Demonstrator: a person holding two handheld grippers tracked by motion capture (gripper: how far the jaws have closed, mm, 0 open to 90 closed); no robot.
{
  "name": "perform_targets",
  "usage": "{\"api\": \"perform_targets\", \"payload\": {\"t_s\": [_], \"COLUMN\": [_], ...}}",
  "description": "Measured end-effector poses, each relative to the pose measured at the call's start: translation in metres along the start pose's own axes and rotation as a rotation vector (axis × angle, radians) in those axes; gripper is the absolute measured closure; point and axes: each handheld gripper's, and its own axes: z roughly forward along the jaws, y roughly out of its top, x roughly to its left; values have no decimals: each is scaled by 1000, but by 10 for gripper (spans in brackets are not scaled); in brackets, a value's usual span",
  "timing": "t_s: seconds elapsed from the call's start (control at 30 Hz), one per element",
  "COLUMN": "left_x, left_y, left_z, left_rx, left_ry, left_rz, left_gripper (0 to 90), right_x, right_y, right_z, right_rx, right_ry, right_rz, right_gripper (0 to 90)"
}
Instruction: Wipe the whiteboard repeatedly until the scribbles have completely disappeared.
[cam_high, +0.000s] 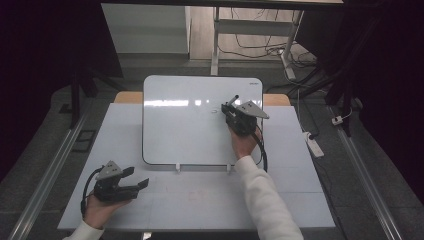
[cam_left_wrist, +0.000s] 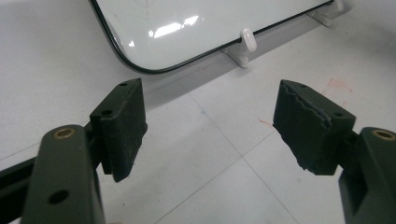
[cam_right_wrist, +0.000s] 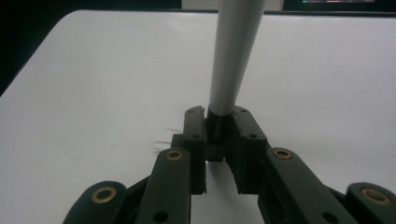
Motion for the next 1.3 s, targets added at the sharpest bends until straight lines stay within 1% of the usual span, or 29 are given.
{"api": "perform_targets", "payload": {"t_s": [0.03,0.07,0.1,0.13,0.2,0.23,0.27,0.3,0.33,0.37,0.43,0.47,0.5,0.53,0.63,0.7,0.77,0.87,0.9,0.93,0.97,1.0,1.03,1.07,1.1,1.17,1.23,1.27,1.3], "left_x": [0,0,0,0,0,0,0,0,0,0,0,-1,-1,0,1,1,1,0,0,0,1,0,0,0,-1,0,0,0,0], "left_y": [0,0,0,-1,-1,-1,-1,0,0,0,-1,-1,-1,-1,-1,-1,-1,-1,-1,-1,-1,0,0,-1,-1,-1,-1,-1,0], "left_z": [0,1,1,1,0,0,0,0,1,2,2,2,1,0,0,1,1,0,-1,0,0,1,1,1,0,-1,-1,0,0], "left_rx": [0,2,5,6,4,2,1,3,4,6,9,10,8,5,3,6,7,1,0,0,2,3,4,5,4,1,-1,0,2], "left_ry": [0,-1,0,0,1,1,1,0,-1,-2,-1,-2,0,2,1,-1,-2,0,1,1,0,-2,-1,0,1,2,2,3,3], "left_rz": [1,1,3,5,-1,-2,-1,2,1,3,5,6,7,4,-1,2,3,0,0,1,1,0,2,5,6,0,-2,-2,1], "left_gripper": [261,261,261,261,261,261,261,261,261,261,261,261,261,261,261,261,261,261,261,261,261,261,261,261,261,261,261,261,261], "right_x": [16,16,21,19,5,0,2,7,14,29,29,19,19,9,13,23,25,-1,-1,3,16,16,22,22,17,-2,1,1,13], "right_y": [-2,-2,-2,0,5,6,7,6,4,0,0,3,3,7,6,3,1,2,2,1,-4,-4,-7,-7,-7,-4,-4,-4,-6], "right_z": [6,6,8,9,8,7,8,8,10,12,13,13,13,13,14,14,13,2,2,1,2,2,2,2,2,-5,-6,-6,0], "right_rx": [26,26,31,34,3,-5,1,15,28,51,52,20,20,0,6,30,41,1,1,8,30,30,39,39,33,-5,-6,-6,2], "right_ry": [58,58,58,62,14,15,12,19,53,88,84,51,51,24,24,79,87,9,9,5,58,58,68,68,69,-18,-37,-37,29], "right_rz": [-68,-68,-106,-101,-28,4,-4,-39,-66,-142,-148,-77,-77,-30,-42,-70,-104,6,6,-14,-61,-61,-107,-107,-85,-9,-19,-19,-23], "right_gripper": [775,775,775,775,775,775,775,775,775,775,775,775,775,775,775,775,775,775,775,775,775,775,775,775,775,775,775,775,775]}}
